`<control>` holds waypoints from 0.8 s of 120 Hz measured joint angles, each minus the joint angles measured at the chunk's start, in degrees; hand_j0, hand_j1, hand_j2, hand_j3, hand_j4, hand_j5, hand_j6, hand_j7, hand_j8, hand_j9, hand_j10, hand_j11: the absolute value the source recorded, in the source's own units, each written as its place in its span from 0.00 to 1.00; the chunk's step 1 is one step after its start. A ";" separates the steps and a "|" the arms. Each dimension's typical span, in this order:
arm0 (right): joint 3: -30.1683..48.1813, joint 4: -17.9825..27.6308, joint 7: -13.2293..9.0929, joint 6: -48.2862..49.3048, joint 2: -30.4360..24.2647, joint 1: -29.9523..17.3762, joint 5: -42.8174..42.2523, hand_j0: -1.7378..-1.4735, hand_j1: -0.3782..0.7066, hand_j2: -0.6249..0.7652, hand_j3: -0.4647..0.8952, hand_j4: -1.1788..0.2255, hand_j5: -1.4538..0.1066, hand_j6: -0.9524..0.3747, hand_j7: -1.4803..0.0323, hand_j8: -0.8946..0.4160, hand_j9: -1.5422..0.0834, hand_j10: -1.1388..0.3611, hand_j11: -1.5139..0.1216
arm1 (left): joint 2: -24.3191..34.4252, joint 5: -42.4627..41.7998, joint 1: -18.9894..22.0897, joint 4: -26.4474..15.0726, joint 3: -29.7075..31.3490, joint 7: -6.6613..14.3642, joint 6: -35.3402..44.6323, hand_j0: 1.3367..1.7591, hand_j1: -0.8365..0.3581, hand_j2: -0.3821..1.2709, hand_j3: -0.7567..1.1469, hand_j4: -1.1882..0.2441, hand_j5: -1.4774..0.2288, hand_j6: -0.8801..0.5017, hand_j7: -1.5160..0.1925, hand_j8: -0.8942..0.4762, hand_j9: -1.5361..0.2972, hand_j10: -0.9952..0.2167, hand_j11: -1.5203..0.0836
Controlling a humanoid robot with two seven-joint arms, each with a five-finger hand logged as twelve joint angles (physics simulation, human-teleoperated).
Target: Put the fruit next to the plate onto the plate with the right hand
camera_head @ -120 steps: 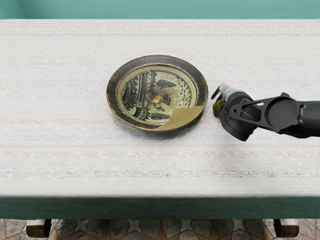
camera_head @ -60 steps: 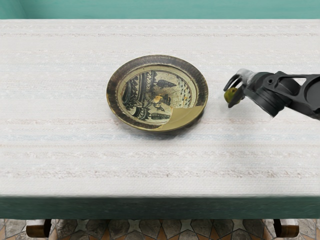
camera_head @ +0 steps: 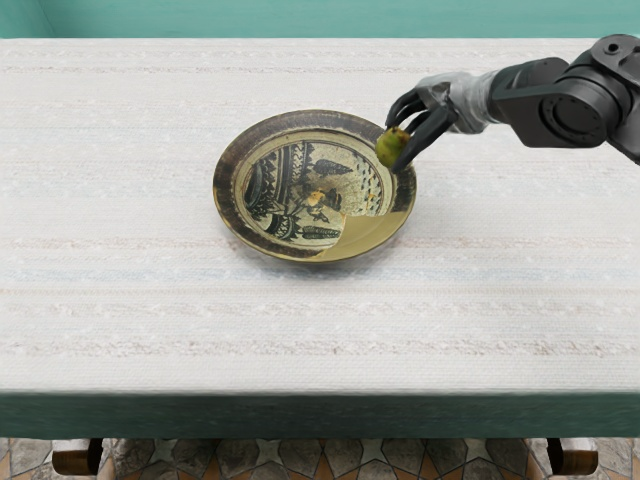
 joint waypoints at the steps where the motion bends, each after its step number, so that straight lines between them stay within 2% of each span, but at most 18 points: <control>1: 0.08 0.00 0.00 0.01 0.24 0.05 0.01 0.32 0.59 0.70 0.34 0.26 0.12 0.46 0.23 0.48 0.17 0.35 0.13 | 0.00 0.00 0.00 0.00 0.00 0.00 0.00 0.76 0.98 0.23 0.40 0.82 0.86 0.63 0.88 0.65 0.83 0.82 0.94; 34: 1.96 -0.10 -0.03 0.03 4.37 0.57 -0.42 0.31 0.59 0.72 0.34 0.27 0.14 0.45 0.24 0.47 0.21 0.33 0.17 | 0.00 0.00 0.00 0.00 0.01 0.00 0.00 0.76 0.99 0.23 0.40 0.82 0.86 0.63 0.88 0.65 0.83 0.82 0.94; 47: 1.98 -1.19 -0.06 -3.96 5.25 0.46 -1.75 0.31 0.38 0.60 0.34 0.49 0.45 0.54 0.53 0.54 0.49 0.49 0.46 | 0.00 -0.01 0.00 0.00 0.01 0.00 0.00 0.76 0.98 0.23 0.40 0.82 0.86 0.63 0.88 0.65 0.83 0.82 0.94; 60: 1.95 -1.57 -0.07 -6.14 6.14 0.17 -2.43 0.31 0.24 0.54 0.34 0.63 0.65 0.61 0.71 0.60 0.68 0.60 0.65 | 0.00 -0.01 0.08 0.00 0.01 0.00 0.00 0.76 0.99 0.23 0.40 0.82 0.86 0.63 0.88 0.65 0.83 0.82 0.94; 80: 3.18 -1.63 -0.08 -2.82 5.19 -0.77 -0.80 0.30 0.12 0.49 0.34 0.75 0.81 0.67 0.86 0.64 0.83 0.69 0.80 | 0.00 -0.01 -0.24 -0.03 0.01 0.00 0.00 0.76 0.99 0.23 0.40 0.82 0.86 0.63 0.88 0.65 0.83 0.82 0.94; 96: 11.17 -1.60 -0.08 16.51 -4.12 -5.64 9.92 0.30 0.07 0.47 0.34 0.79 0.87 0.69 0.92 0.66 0.89 0.72 0.86 | 0.00 0.00 -0.53 0.00 0.01 0.00 0.00 0.76 0.99 0.23 0.40 0.82 0.86 0.63 0.88 0.65 0.83 0.82 0.94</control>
